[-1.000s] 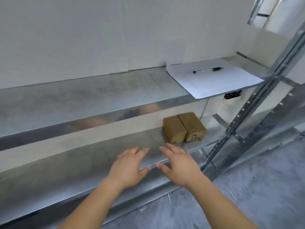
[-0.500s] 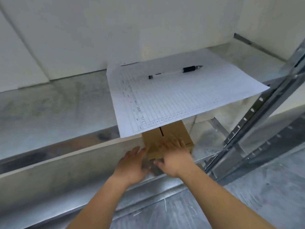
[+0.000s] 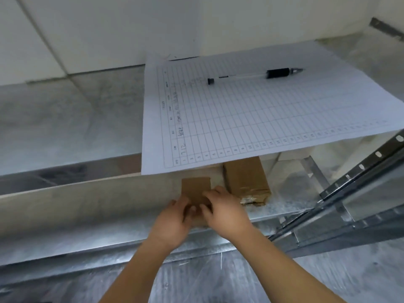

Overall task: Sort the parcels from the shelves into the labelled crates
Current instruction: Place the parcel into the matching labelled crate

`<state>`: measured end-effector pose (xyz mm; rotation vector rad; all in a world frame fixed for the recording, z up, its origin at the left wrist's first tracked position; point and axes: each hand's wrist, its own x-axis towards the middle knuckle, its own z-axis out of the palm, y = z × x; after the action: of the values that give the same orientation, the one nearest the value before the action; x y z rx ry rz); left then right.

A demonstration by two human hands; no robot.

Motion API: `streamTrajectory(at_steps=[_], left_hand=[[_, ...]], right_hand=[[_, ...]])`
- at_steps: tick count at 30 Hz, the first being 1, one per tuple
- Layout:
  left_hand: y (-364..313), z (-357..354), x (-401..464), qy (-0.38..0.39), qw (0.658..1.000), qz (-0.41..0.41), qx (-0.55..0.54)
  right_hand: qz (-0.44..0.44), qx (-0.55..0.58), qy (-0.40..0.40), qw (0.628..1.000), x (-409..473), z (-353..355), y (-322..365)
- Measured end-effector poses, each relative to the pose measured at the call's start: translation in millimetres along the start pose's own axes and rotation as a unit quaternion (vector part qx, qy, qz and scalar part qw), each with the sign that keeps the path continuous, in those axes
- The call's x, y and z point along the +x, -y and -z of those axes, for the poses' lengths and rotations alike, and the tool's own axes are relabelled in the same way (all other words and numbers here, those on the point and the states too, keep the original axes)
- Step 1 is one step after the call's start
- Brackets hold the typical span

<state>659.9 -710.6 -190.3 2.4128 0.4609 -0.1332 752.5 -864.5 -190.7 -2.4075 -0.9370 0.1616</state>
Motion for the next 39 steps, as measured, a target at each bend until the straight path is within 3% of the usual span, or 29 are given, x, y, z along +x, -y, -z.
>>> streamTrajectory(at_steps=[5, 11, 15, 21, 25, 29, 34, 39], left_hand=[[9.4, 15.7, -29.7, -0.027, 0.994, 0.102, -0.020], [26.2, 40.7, -70.7, -0.011, 0.986, 0.151, -0.075], [36.1, 60.2, -106.2, -0.038, 0.985, 0.142, -0.085], [71.7, 93.2, -176.2, -0.156, 0.970, 0.113, -0.146], [104.1, 119.4, -235.1, -0.199, 0.967, 0.134, -0.090], [146.3, 148.7, -306.7, -0.236, 0.944, 0.192, -0.125], [186.9, 183.4, -406.7, -0.239, 0.937, 0.206, -0.152], [219.2, 202.4, -487.1, -0.300, 0.919, 0.200, -0.157]], right_hand=[[-0.095, 0.136, 0.068, 0.984, 6.8, -4.3, 32.5], [-0.105, 0.194, 0.208, 0.953, -1.2, -17.9, 65.5], [-0.041, 0.213, 0.179, 0.960, -20.7, -21.3, 96.5], [0.007, 0.258, 0.104, 0.961, -46.0, -31.2, 171.1], [0.053, 0.210, 0.106, 0.971, -64.4, -54.7, 235.4], [0.055, 0.254, 0.185, 0.948, -90.4, -80.8, 304.0], [0.121, 0.247, 0.300, 0.914, -121.2, -123.8, 379.9], [0.211, 0.233, 0.327, 0.891, -157.9, -152.5, 455.7]])
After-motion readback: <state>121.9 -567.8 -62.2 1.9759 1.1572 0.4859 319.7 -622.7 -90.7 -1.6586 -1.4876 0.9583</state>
